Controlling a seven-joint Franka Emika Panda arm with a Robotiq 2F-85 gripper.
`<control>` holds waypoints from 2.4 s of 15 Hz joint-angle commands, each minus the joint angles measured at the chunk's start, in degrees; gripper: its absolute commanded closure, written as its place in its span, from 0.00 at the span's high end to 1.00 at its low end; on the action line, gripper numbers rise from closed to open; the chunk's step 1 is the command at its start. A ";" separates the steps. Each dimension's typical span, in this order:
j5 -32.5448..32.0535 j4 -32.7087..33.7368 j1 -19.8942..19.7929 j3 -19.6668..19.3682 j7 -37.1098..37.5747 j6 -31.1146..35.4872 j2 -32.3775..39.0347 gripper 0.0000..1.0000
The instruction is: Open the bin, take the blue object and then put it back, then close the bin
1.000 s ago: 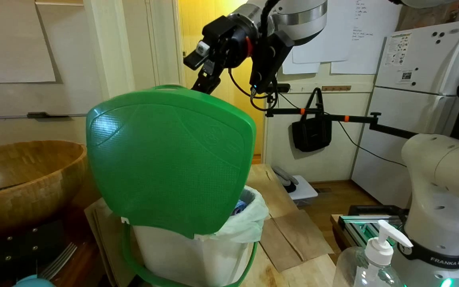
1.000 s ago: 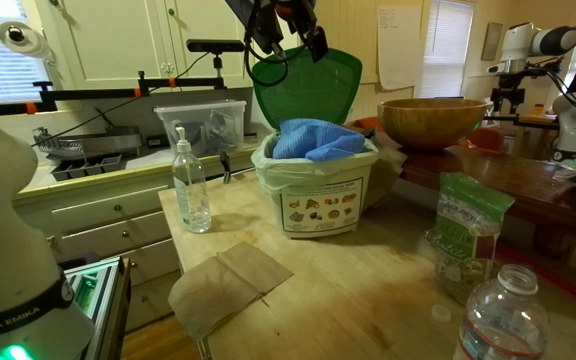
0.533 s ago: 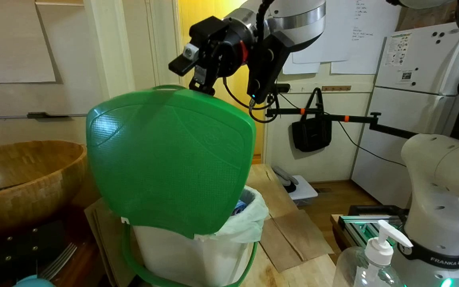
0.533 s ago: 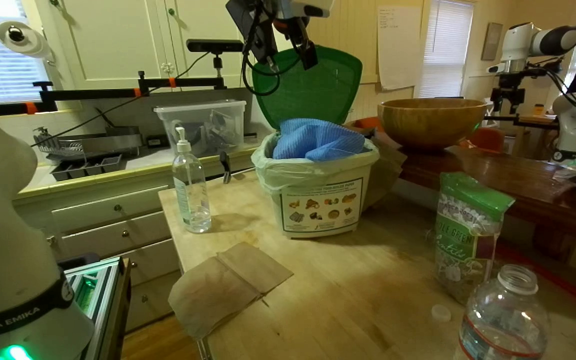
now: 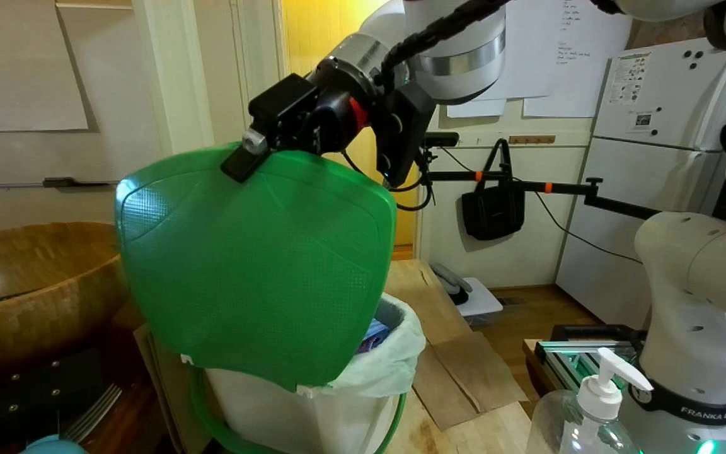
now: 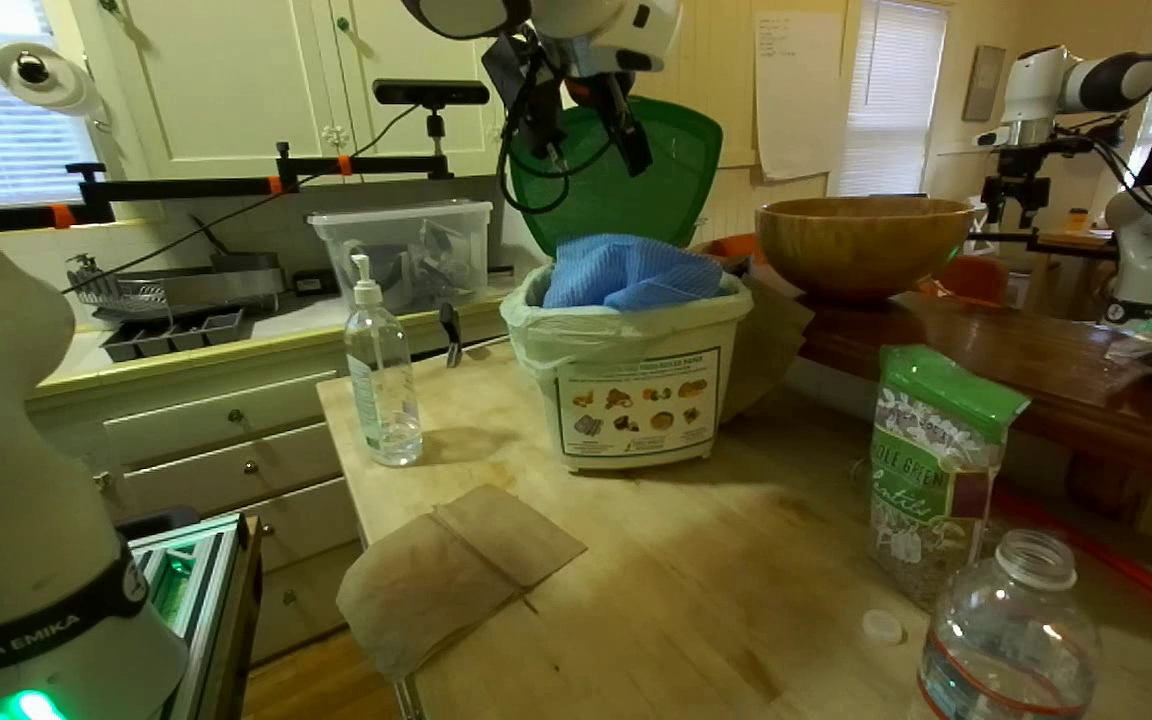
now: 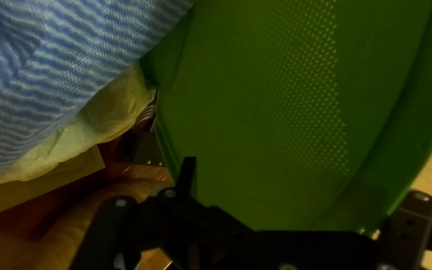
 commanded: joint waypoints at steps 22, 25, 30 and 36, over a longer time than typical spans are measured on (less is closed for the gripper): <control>-39.49 -9.62 -5.13 -4.54 29.83 -4.21 -9.80 1.00; -44.17 -10.52 -6.74 -5.02 31.22 -8.51 -11.15 1.00; -44.13 -11.50 -7.52 -7.39 29.75 -10.60 -13.31 1.00; -43.62 -12.73 -7.59 -10.08 26.94 -10.66 -14.99 1.00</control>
